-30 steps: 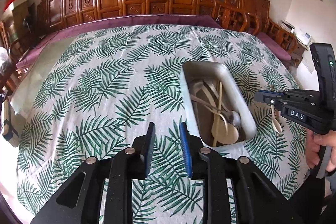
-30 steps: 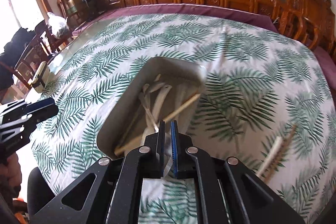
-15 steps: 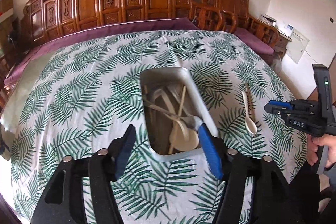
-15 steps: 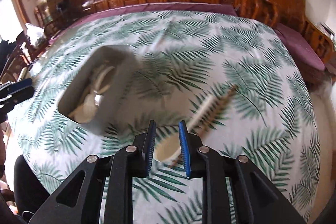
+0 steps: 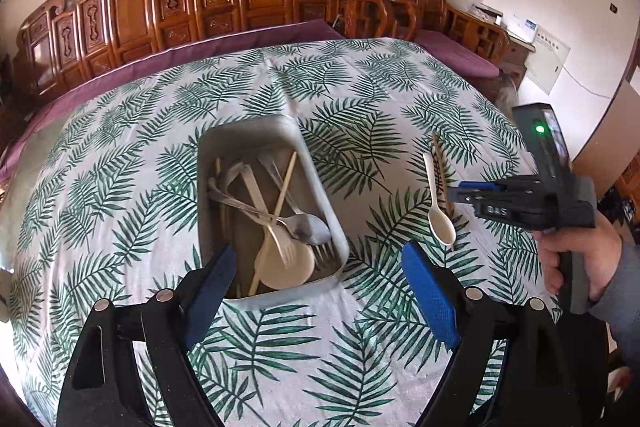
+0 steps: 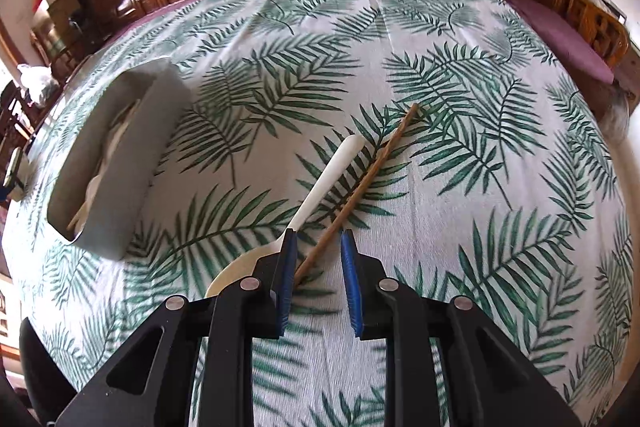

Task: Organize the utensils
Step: 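Grasp the wooden chopstick on the cloth with the right tool, then grasp the white plastic spoon with the left tool while the right tool holds the chopstick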

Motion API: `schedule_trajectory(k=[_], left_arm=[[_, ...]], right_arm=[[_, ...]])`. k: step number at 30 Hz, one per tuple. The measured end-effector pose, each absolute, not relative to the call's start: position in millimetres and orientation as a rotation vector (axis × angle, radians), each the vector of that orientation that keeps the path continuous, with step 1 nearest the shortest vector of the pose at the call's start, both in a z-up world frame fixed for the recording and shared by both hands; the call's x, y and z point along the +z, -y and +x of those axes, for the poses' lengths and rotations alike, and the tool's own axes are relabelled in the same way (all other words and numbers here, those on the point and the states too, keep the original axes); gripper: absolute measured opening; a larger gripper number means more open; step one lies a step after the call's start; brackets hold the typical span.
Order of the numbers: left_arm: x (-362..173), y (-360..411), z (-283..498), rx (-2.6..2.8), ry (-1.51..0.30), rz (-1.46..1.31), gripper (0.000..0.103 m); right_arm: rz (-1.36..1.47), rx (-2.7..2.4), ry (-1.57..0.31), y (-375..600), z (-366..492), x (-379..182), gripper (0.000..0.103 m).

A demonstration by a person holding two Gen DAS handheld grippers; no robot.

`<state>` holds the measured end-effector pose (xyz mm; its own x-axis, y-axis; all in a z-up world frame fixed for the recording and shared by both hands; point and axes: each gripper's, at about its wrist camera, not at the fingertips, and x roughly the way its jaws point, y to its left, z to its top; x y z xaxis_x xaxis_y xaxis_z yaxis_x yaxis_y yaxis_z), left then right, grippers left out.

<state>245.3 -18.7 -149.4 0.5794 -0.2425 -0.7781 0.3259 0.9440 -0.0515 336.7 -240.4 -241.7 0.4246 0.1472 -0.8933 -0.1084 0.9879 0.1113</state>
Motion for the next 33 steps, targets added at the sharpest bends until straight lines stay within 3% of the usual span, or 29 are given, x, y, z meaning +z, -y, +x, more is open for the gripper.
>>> schedule_trajectory(k=[9,11,19,33], left_arm=[[-151.0,39.5,248.3,-0.357,-0.900,0.133,0.081],[-152.6,41.8,247.9,-0.358,-0.907,0.135,0.081],[-161.9,55.1,248.2,-0.366,-0.937,0.145,0.081],[-176.6,115.4,267.4,-0.415,-0.964,0.170,0.081]], right_arm=[[-0.044,0.133,-1.147,230.6,344.0,-251.4,0.022],[-0.070,0.124,-1.151,230.1,346.0,-252.2,0.016],[-0.030,0.142,-1.175,247.8,332.2,-250.9,0.006],[0.040,0.146,-1.126,290.5,285.6,-232.3,0.005]])
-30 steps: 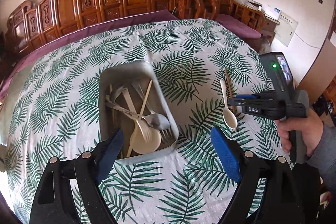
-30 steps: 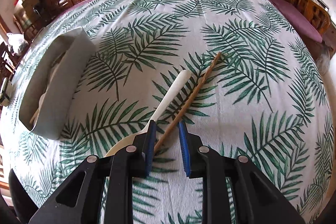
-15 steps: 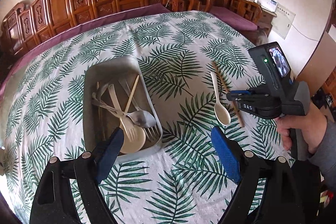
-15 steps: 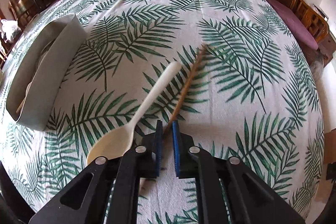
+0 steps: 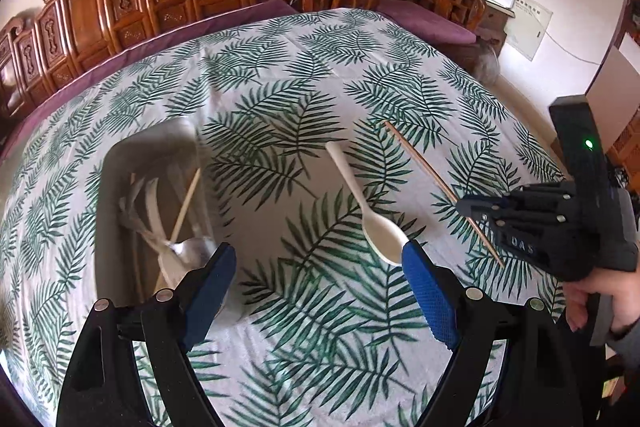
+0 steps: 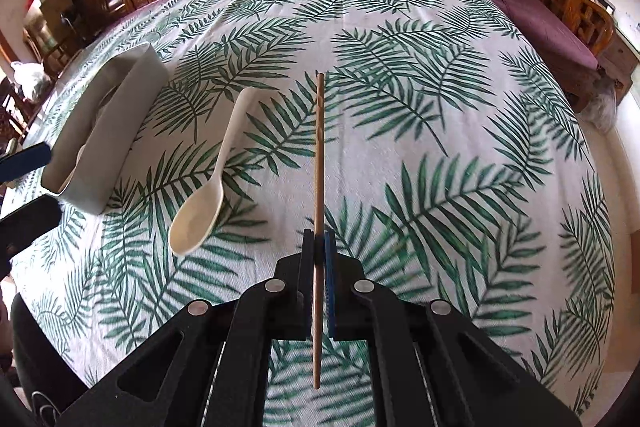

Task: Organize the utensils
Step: 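Grasp the white plastic spoon with the left tool while the right tool holds the chopstick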

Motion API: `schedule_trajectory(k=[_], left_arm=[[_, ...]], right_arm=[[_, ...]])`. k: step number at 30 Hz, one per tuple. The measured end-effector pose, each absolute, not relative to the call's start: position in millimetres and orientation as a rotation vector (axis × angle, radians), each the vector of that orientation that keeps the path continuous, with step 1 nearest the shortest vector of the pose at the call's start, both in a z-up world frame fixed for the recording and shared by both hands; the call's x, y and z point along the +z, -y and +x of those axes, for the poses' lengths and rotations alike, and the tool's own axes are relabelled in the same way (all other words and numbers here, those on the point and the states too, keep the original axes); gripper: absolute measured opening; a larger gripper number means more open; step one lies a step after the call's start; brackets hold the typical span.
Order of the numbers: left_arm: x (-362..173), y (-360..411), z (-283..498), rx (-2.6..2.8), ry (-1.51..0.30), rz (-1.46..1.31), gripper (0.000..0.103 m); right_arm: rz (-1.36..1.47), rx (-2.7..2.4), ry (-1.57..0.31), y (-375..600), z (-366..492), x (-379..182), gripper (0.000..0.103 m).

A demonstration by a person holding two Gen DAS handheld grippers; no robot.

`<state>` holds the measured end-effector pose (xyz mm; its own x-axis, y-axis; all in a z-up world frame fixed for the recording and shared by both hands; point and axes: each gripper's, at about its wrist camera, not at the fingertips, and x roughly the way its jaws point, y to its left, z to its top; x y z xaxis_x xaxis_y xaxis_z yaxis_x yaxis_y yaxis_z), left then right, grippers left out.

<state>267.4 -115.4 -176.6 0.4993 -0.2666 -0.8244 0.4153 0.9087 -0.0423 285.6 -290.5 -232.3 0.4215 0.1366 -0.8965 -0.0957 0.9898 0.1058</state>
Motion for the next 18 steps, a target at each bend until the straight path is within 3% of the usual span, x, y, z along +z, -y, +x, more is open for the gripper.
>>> schedule_trajectory(k=[11,18], left_arm=[[-202.2,158.1,300.8,-0.408,-1.023,0.177,0.081],[-227.8,176.3,324.3,-0.404,-1.086,0.195,0.054]], right_arm=[[0.077,0.180,-1.131,307.4,268.1,-250.5,0.006],[0.082,0.198,-1.115,308.8,266.0,-251.1,0.006]])
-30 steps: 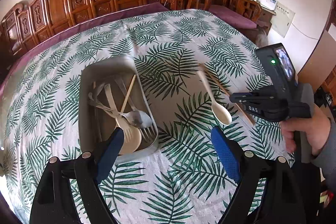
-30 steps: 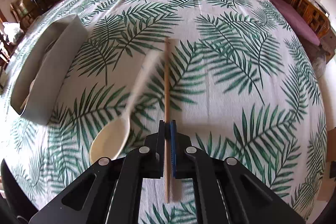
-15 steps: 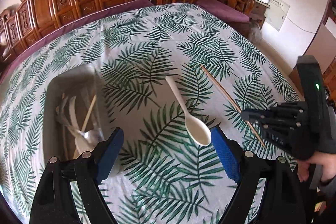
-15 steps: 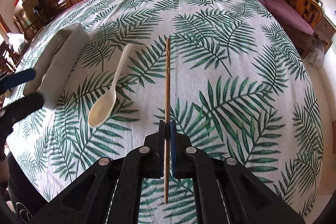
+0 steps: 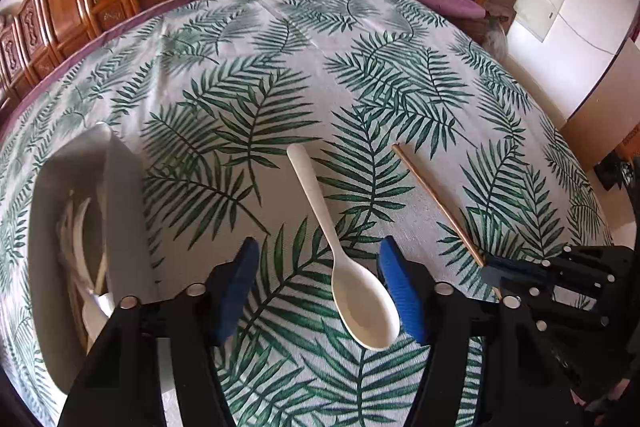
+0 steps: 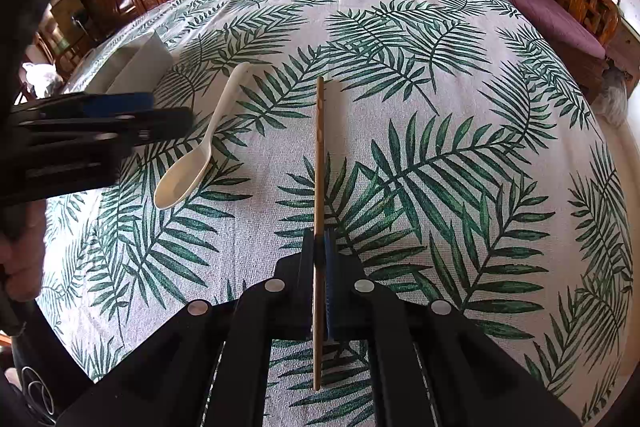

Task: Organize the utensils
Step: 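Grasp the white plastic spoon with the left tool while the right tool holds the chopstick, then lower the white spoon into the tray with the left tool while the right tool carries the chopstick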

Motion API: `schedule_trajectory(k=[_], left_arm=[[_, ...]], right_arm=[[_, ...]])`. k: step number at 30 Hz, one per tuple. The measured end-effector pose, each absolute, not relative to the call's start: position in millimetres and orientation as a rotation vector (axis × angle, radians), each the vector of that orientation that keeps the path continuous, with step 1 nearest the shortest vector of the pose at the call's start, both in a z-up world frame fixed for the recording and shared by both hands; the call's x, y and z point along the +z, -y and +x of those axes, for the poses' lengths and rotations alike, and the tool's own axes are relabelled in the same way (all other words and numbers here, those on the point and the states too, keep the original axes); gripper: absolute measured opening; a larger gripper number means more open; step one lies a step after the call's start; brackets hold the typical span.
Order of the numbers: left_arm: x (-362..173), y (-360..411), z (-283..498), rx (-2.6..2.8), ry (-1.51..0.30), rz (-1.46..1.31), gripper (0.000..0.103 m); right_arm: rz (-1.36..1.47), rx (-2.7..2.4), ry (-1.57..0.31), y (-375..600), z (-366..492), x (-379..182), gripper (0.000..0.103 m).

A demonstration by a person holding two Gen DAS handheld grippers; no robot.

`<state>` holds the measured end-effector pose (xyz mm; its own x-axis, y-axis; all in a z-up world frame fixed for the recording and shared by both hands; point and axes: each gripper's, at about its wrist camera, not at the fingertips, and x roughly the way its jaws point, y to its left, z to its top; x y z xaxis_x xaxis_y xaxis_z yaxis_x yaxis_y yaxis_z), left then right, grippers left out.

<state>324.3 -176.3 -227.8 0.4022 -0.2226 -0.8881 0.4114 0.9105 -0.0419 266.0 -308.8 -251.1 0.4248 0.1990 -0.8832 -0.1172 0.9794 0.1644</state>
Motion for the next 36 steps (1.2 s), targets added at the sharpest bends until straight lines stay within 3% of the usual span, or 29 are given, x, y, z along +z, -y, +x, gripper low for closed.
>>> schedule_trajectory(k=[5,11,13,15,36], left_arm=[[-248.4,179.7,336.4,-0.392,-1.168,0.153,0.036],[-251.2,187.6,338.1,-0.371,-1.161,0.173,0.029],[-251.6,189.5,338.5,-0.365,-1.155,0.187,0.010],[-251.6,189.5,339.5,-0.369,-1.157,0.183,0.006],[-175.1,108.9,322.1,-0.341,-1.008,0.110,0.006]], right_arm=[[0.082,0.201,-1.104,309.3,264.0,-251.1,0.006],[0.083,0.203,-1.101,309.6,264.2,-251.5,0.006],[0.084,0.201,-1.102,309.7,264.1,-251.4,0.006],[0.087,0.197,-1.102,309.4,263.7,-251.2,0.006],[0.053,0.235,-1.017,268.1,270.4,-200.1,0.006]])
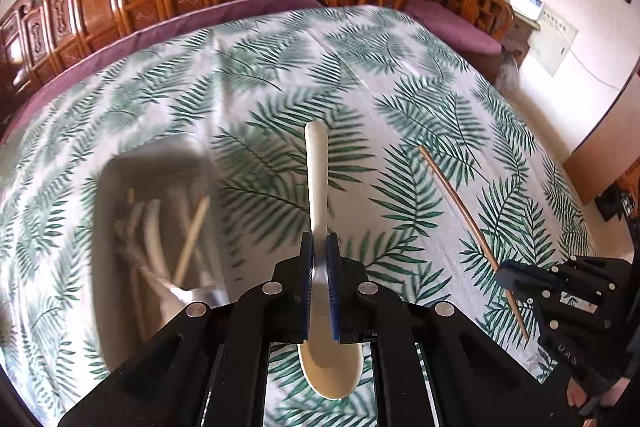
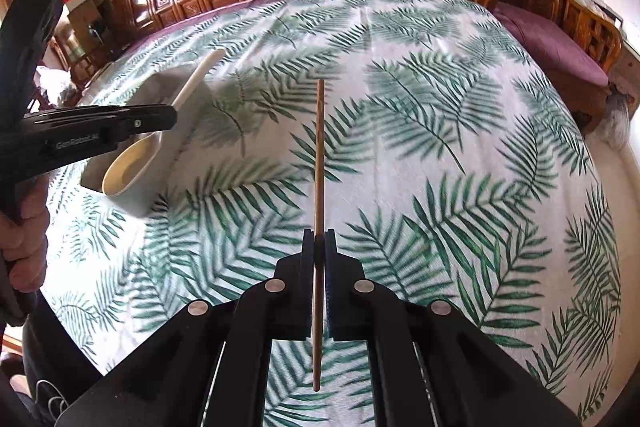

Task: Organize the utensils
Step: 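Lower the white spoon into the tray with the left tool while the right tool carries the chopstick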

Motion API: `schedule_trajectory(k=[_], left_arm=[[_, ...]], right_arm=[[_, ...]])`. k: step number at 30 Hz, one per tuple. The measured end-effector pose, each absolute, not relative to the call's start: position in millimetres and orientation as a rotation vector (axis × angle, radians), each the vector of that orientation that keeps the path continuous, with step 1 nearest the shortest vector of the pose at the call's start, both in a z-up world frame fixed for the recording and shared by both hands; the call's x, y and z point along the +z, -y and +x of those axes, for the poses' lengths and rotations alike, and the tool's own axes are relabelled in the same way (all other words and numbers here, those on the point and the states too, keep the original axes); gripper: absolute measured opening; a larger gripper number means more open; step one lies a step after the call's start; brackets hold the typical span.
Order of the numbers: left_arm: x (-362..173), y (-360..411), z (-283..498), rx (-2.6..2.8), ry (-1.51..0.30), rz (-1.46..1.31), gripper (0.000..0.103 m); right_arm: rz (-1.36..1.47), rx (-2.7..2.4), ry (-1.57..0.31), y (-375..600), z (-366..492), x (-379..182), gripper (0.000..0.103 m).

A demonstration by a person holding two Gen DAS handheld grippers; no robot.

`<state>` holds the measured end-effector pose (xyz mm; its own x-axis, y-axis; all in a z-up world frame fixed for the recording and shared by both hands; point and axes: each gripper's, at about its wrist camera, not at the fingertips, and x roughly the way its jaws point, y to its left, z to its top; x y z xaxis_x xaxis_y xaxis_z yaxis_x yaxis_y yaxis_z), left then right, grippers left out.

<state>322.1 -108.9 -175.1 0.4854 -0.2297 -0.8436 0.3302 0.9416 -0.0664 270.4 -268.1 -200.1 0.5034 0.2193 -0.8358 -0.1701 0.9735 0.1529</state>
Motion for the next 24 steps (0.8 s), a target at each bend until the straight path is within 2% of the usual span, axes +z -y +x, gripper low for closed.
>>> schedule_trajectory(k=[11,24], left_arm=[[-151.6,44.8,321.0,-0.276,-0.966,0.060,0.006],[-172.4,-7.3,327.0,-0.216,-0.999,0.005,0.006]], right_arm=[[0.019,0.301,-0.978,224.4,277.5,-175.6,0.006],[-0.034,0.406,-0.974,166.6,293.9,-165.0,0.006]])
